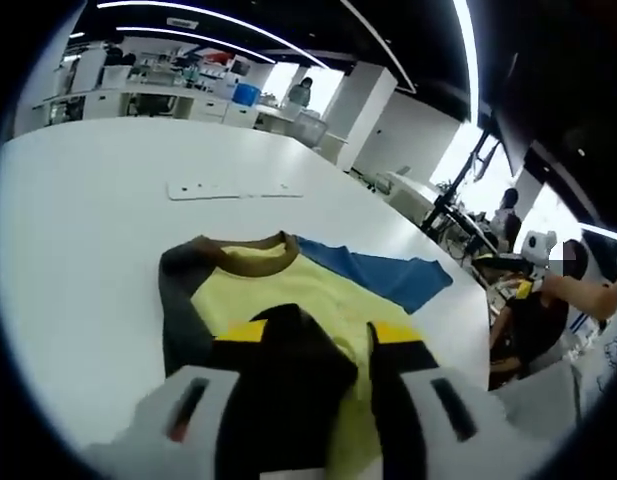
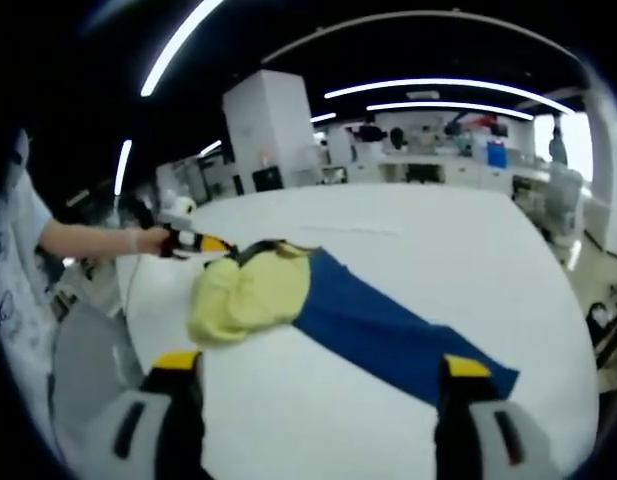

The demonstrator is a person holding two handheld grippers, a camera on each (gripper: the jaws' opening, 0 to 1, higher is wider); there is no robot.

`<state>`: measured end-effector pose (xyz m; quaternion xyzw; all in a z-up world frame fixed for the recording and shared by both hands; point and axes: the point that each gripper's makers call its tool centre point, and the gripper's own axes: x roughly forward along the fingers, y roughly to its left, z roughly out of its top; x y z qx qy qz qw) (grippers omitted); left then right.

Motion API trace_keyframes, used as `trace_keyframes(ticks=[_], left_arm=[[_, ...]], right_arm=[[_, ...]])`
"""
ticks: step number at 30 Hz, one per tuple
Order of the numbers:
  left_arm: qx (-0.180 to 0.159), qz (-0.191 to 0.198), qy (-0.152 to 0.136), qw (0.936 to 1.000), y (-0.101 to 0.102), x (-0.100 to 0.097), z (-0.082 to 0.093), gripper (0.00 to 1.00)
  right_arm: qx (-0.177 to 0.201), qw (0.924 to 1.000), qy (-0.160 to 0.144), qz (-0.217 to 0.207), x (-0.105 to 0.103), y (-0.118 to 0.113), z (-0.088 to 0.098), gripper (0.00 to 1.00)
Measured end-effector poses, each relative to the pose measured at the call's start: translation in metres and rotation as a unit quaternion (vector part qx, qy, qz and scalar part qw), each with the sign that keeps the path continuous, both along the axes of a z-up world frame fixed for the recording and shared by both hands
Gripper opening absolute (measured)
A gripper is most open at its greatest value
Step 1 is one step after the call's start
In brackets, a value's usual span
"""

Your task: Fold the garment on the visible template until the final outline fits inside the template.

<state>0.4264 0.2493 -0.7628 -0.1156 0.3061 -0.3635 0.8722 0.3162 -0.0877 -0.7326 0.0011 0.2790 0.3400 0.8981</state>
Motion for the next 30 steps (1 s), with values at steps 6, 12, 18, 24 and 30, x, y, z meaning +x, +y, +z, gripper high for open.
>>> trace_keyframes(ticks=[6, 12, 18, 24, 30], left_arm=[[0.003, -0.01, 0.005, 0.9999, 0.007, -0.012, -0.001, 0.89], [-0.018, -0.006, 0.005, 0.9998, 0.017, -0.022, 0.003, 0.99], [-0.021, 0.003, 0.01, 0.9997, 0.034, -0.036, 0.001, 0.99], [-0.017, 0.015, 0.027, 0.9994, 0.052, -0.051, -0.016, 0.98], [-0.024, 0.038, 0.041, 0.9981, 0.068, -0.068, -0.036, 0.83]], right_arm=[[-0.006, 1.0, 0.002, 0.007, -0.002, 0.003, -0.002, 0.97], [-0.006, 0.9999, 0.002, 0.012, 0.0, 0.005, -0.001, 0.97], [-0.004, 0.9999, 0.0, 0.014, -0.001, 0.01, 0.002, 0.97], [-0.004, 0.9999, 0.0, 0.016, -0.001, 0.011, 0.001, 0.96], [-0.001, 0.9999, 0.006, 0.016, -0.004, 0.013, -0.002, 0.97]])
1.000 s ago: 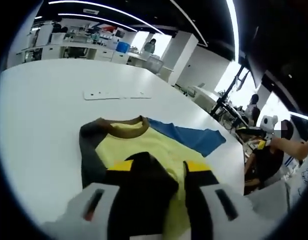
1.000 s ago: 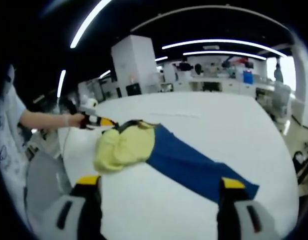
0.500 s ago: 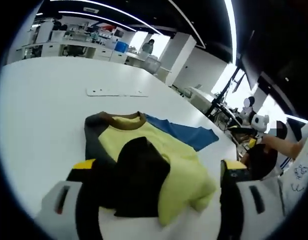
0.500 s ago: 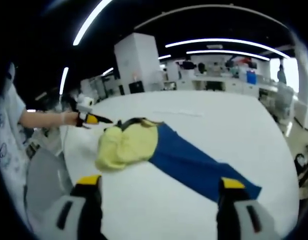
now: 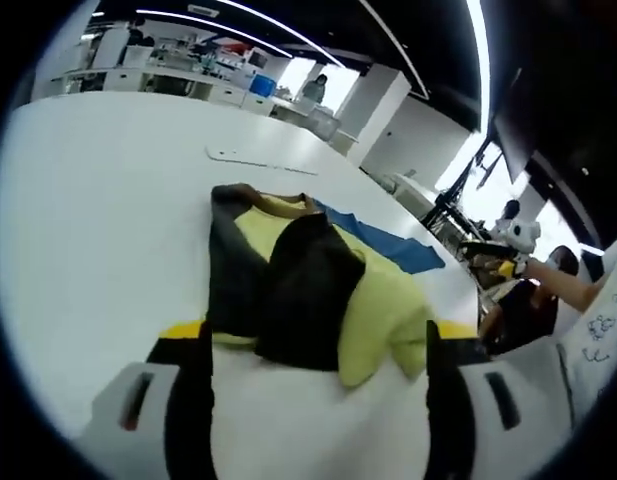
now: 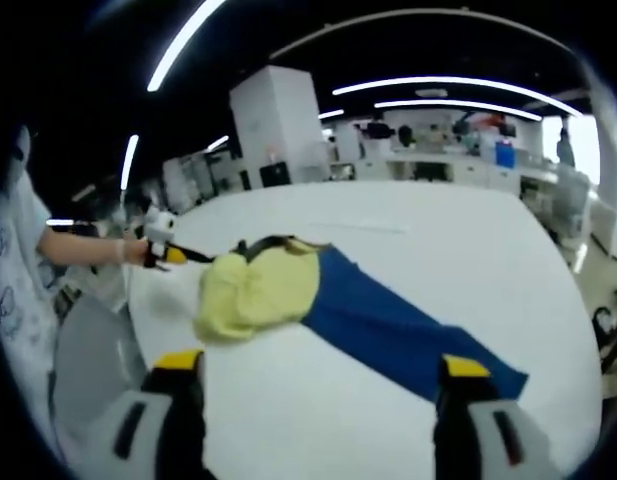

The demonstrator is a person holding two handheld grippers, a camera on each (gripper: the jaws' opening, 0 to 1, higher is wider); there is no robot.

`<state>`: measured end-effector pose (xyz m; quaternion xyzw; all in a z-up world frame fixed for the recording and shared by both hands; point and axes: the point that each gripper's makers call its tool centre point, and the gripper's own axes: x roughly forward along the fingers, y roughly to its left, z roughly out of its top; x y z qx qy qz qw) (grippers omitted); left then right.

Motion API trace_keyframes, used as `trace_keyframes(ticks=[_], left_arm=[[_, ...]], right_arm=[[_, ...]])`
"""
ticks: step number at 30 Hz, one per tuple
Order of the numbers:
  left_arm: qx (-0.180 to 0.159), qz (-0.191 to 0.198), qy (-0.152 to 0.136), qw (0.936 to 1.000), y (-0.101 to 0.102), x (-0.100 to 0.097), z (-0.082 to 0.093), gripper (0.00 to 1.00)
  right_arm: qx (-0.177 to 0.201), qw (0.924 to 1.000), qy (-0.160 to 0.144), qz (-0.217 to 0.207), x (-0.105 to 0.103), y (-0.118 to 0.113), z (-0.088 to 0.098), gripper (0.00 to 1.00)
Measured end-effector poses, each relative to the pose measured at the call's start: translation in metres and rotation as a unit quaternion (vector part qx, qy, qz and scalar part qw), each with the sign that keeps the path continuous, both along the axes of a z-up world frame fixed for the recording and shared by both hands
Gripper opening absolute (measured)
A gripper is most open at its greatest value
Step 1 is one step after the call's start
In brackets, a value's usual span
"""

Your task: Fold the garment on the visible template until the final outline fits inside the template.

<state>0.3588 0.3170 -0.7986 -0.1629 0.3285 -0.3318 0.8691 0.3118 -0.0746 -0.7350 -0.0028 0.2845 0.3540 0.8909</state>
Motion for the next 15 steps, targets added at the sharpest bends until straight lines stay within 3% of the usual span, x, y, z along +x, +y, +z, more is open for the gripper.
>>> trace_keyframes(ticks=[1, 8, 15], left_arm=[[-0.004, 0.009, 0.01, 0.9999, 0.003, -0.001, -0.004, 0.8], [-0.006, 0.033, 0.009, 0.9994, 0.009, 0.002, -0.016, 0.62], [-0.007, 0.045, 0.011, 0.9989, 0.003, 0.003, -0.024, 0.48]], right_arm=[[0.0, 1.0, 0.001, 0.0, 0.0, 0.0, -0.001, 0.96], [0.004, 1.0, 0.003, 0.0, -0.001, 0.002, -0.001, 0.96], [0.002, 1.0, 0.003, 0.001, -0.002, 0.001, 0.0, 0.96]])
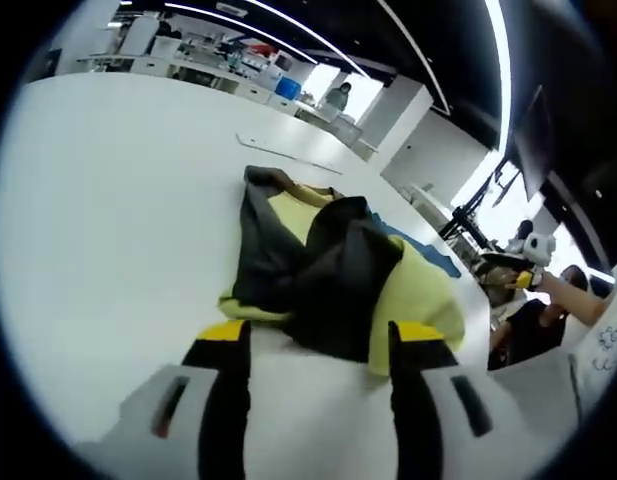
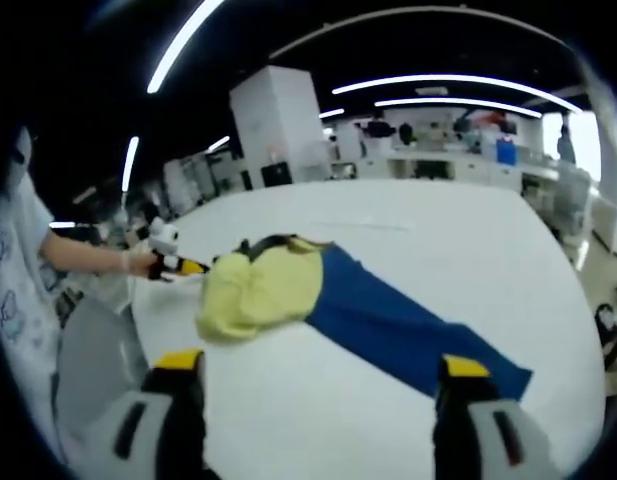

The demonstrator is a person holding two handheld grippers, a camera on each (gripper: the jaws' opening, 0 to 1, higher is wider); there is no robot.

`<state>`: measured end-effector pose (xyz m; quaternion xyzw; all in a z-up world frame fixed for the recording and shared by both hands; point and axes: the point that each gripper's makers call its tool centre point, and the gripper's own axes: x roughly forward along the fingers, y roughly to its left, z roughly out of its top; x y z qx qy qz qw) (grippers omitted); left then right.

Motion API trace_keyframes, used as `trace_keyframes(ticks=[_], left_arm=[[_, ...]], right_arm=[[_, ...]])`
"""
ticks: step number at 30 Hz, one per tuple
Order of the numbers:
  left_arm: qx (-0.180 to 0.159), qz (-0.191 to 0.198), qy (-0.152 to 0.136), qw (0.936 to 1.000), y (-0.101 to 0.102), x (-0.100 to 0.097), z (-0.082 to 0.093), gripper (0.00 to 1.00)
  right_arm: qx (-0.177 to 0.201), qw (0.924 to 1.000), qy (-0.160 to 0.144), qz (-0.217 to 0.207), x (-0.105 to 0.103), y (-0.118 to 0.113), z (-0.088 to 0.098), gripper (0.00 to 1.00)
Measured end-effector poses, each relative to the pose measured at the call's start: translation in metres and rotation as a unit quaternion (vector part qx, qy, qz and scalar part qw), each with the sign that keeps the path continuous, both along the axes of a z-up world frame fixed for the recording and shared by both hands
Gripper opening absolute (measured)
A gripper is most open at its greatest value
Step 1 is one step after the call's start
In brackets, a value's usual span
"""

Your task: Fold the garment on the visible template until the final outline fits inside the template.

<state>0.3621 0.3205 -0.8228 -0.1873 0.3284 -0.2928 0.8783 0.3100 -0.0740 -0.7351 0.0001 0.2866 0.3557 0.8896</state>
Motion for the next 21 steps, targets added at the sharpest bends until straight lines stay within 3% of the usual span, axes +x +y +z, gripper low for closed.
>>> trace_keyframes(ticks=[7, 10, 15, 21], left_arm=[[-0.002, 0.008, 0.007, 0.9999, -0.001, 0.003, -0.009, 0.26], [-0.019, 0.017, 0.007, 0.9997, -0.002, 0.004, -0.008, 0.2], [-0.025, 0.029, -0.008, 0.9992, -0.002, 0.004, -0.001, 0.0], [-0.019, 0.029, -0.01, 0.9994, 0.001, 0.002, 0.001, 0.0]], right_arm=[[-0.001, 1.0, 0.004, -0.006, -0.003, -0.005, -0.002, 0.96], [-0.001, 1.0, 0.005, -0.007, -0.004, -0.004, -0.002, 0.96], [-0.003, 1.0, 0.006, -0.007, -0.008, -0.003, -0.001, 0.96], [-0.004, 1.0, 0.006, -0.005, -0.01, -0.002, 0.002, 0.96]])
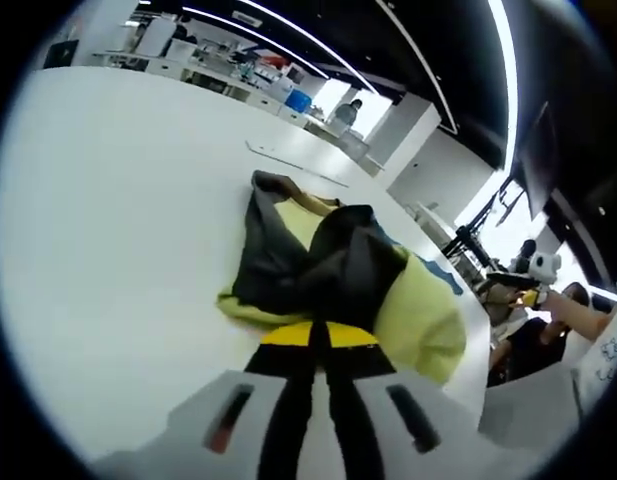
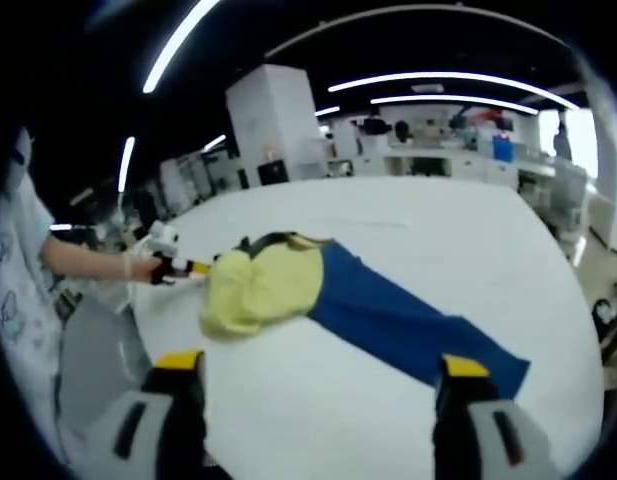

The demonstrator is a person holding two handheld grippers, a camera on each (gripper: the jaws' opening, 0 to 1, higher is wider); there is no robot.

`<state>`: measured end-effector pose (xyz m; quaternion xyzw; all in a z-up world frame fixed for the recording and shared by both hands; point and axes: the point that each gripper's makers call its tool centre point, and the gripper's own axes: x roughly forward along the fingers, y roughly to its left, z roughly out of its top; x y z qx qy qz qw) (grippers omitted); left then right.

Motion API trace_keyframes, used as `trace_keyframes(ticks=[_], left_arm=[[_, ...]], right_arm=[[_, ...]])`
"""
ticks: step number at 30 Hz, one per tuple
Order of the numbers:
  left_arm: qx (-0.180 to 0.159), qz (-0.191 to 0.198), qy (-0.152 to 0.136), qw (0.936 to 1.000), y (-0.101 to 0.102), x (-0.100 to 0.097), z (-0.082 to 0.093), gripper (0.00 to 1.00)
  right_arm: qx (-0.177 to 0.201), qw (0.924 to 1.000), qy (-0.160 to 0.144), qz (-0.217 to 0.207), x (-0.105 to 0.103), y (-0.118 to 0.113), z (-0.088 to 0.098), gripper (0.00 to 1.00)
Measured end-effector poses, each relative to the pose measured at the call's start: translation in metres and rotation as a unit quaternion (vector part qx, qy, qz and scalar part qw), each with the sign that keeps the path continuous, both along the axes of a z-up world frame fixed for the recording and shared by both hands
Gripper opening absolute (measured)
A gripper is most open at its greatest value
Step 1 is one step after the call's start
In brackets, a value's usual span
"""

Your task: Fold the garment on the visible template until the final outline fits inside the template.

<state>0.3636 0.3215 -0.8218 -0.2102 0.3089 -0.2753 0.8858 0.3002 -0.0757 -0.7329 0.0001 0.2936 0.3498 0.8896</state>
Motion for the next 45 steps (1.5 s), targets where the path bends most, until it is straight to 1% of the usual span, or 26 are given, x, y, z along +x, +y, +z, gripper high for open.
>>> trace_keyframes(ticks=[4, 6, 8, 11, 13, 14, 17, 20, 21, 22, 23, 27, 32, 38, 43, 45], left_arm=[[-0.009, 0.001, -0.005, 0.9999, 0.004, -0.004, 0.013, 0.0], [-0.018, 0.004, -0.009, 0.9998, 0.009, -0.006, 0.022, 0.0], [-0.016, 0.009, -0.017, 0.9997, 0.018, -0.008, 0.032, 0.0], [-0.014, 0.014, -0.022, 0.9996, 0.034, -0.011, 0.043, 0.0], [-0.008, 0.015, -0.021, 0.9996, 0.05, -0.013, 0.049, 0.0], [-0.008, 0.016, -0.021, 0.9996, 0.053, -0.013, 0.049, 0.0], [-0.001, 0.023, -0.018, 0.9996, 0.079, -0.018, 0.056, 0.0], [0.01, 0.026, -0.011, 0.9996, 0.107, -0.019, 0.054, 0.0], [0.011, 0.026, -0.01, 0.9995, 0.109, -0.019, 0.054, 0.0], [0.021, 0.027, -0.004, 0.9994, 0.124, -0.021, 0.05, 0.0], [0.025, 0.028, 0.002, 0.9993, 0.134, -0.022, 0.048, 0.0], [0.038, 0.027, 0.017, 0.9987, 0.16, -0.024, 0.041, 0.0], [0.057, 0.023, 0.036, 0.9975, 0.191, -0.022, 0.03, 0.0], [0.064, 0.022, 0.049, 0.9965, 0.219, -0.015, 0.023, 0.0], [0.077, 0.016, 0.057, 0.9953, 0.233, -0.01, 0.021, 0.0], [0.091, 0.01, 0.064, 0.9938, 0.241, -0.01, 0.018, 0.0]], right_arm=[[0.0, 1.0, -0.003, 0.0, -0.002, 0.005, 0.006, 0.96], [0.001, 1.0, -0.005, 0.002, -0.005, 0.011, 0.01, 0.96], [0.0, 1.0, -0.006, 0.005, -0.008, 0.017, 0.013, 0.96], [0.0, 1.0, -0.007, 0.007, -0.012, 0.025, 0.017, 0.96], [-0.001, 0.9999, -0.009, 0.006, -0.015, 0.032, 0.02, 0.96], [-0.001, 0.9999, -0.01, 0.006, -0.016, 0.034, 0.021, 0.96], [0.0, 0.9999, -0.011, 0.002, -0.021, 0.048, 0.026, 0.96], [-0.001, 0.9999, -0.01, 0.004, -0.027, 0.06, 0.029, 0.96], [-0.002, 0.9999, -0.01, 0.004, -0.028, 0.064, 0.029, 0.96], [-0.003, 0.9999, -0.009, 0.004, -0.03, 0.067, 0.03, 0.96], [-0.005, 0.9999, -0.01, 0.004, -0.033, 0.072, 0.031, 0.96], [-0.006, 0.9999, -0.012, -0.001, -0.04, 0.085, 0.034, 0.97], [-0.013, 0.9997, -0.009, -0.016, -0.045, 0.095, 0.03, 0.97], [-0.017, 0.9993, -0.013, -0.032, -0.046, 0.106, 0.032, 0.98], [-0.025, 0.9987, -0.015, -0.041, -0.048, 0.119, 0.031, 0.99], [-0.025, 0.9986, -0.014, -0.044, -0.048, 0.122, 0.031, 0.99]])
